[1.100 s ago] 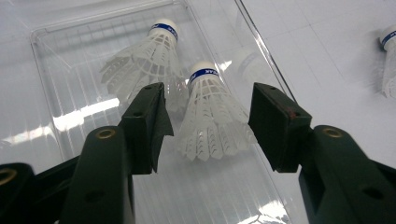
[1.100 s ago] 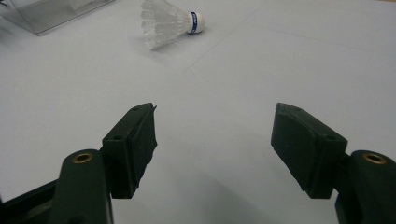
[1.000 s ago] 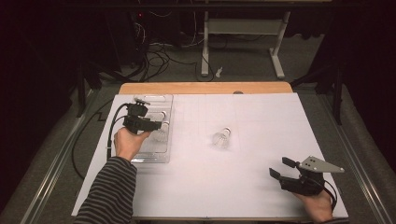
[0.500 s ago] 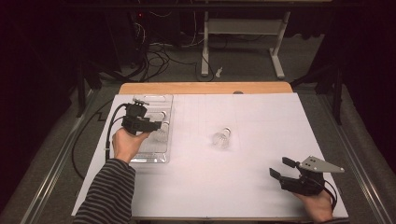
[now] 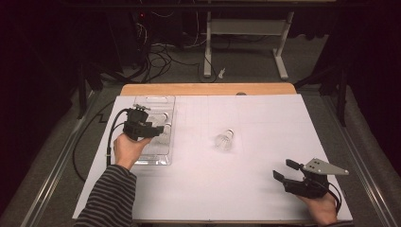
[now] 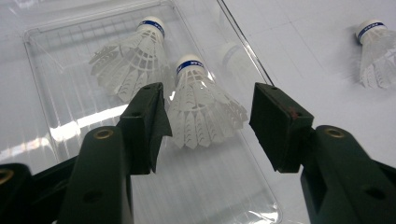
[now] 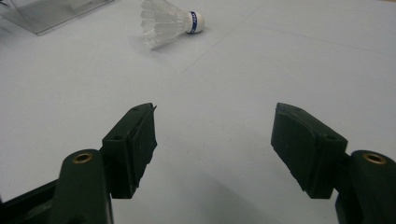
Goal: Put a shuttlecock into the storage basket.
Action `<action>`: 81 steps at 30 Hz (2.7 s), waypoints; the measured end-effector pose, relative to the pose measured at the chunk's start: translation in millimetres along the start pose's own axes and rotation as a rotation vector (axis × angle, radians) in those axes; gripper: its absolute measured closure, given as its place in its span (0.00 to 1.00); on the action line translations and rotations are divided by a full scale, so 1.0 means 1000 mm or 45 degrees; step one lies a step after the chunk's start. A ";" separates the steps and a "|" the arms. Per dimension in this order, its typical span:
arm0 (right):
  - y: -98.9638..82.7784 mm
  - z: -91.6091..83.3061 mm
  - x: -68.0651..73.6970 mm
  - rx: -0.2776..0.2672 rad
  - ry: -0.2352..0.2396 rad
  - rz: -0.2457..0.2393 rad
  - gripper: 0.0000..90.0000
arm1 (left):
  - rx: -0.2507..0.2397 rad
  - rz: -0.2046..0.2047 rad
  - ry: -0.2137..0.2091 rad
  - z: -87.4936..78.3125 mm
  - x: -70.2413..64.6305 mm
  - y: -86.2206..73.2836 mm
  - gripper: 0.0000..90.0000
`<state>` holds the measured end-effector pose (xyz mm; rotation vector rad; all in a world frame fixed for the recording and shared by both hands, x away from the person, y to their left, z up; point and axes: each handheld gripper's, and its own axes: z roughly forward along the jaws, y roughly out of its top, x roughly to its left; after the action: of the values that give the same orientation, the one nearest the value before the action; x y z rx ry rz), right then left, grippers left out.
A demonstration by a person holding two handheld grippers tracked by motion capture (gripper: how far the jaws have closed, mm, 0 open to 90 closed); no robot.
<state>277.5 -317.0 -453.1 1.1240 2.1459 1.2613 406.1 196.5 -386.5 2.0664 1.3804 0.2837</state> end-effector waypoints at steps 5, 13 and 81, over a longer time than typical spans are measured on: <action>0.000 0.000 0.000 -0.001 0.002 0.000 0.35 | -0.022 0.007 -0.009 -0.005 -0.003 -0.003 0.51; 0.000 0.000 0.000 -0.001 0.003 -0.001 0.35 | -0.052 0.000 -0.030 -0.010 -0.006 -0.007 0.51; 0.000 -0.001 0.000 -0.005 0.005 -0.003 0.35 | -0.178 0.031 -0.074 -0.039 -0.021 -0.048 0.48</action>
<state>276.6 -317.3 -452.5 1.1183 2.1458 1.2676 341.5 205.0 -382.1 1.9620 1.2654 0.3187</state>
